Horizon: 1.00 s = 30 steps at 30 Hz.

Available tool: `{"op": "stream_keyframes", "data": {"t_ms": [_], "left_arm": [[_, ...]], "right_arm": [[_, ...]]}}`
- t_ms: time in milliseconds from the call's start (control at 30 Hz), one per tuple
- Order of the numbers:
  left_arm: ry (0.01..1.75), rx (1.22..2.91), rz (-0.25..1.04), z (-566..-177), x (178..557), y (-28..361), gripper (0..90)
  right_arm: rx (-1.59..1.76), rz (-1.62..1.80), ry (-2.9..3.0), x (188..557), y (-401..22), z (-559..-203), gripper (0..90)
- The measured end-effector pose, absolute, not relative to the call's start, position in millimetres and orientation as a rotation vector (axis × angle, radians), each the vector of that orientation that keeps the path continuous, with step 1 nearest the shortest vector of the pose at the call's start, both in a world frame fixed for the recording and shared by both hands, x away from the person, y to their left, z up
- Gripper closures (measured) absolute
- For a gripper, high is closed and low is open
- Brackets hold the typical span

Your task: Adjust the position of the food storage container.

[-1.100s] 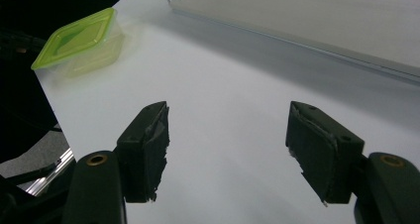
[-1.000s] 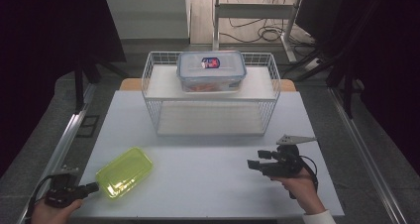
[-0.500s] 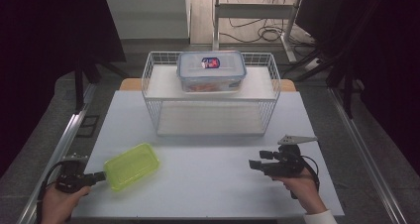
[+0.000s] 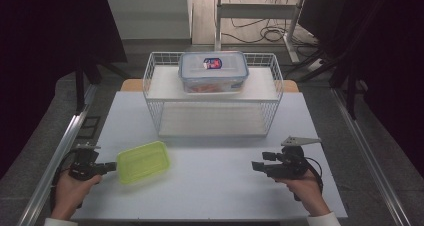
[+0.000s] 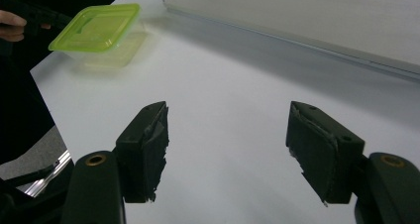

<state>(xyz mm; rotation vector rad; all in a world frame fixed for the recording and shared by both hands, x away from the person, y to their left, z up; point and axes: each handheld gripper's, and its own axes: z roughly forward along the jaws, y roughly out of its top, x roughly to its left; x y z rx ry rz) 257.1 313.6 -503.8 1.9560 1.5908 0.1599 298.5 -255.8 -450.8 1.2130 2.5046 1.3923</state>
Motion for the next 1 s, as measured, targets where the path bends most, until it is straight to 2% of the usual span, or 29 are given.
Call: {"op": "stream_keyframes", "data": {"t_ms": [333, 1000], "left_arm": [[1.559, 1.982, 0.15, -502.7, 276.0, 298.5, 90.0], [1.428, 2.068, 0.111, -500.3, 296.9, 227.6, 90.0]], "right_arm": [[1.21, 1.39, 2.512, 297.9, -254.9, -451.1, 33.0], [1.207, 1.385, 2.516, 297.6, -254.3, -452.0, 33.0]]}}
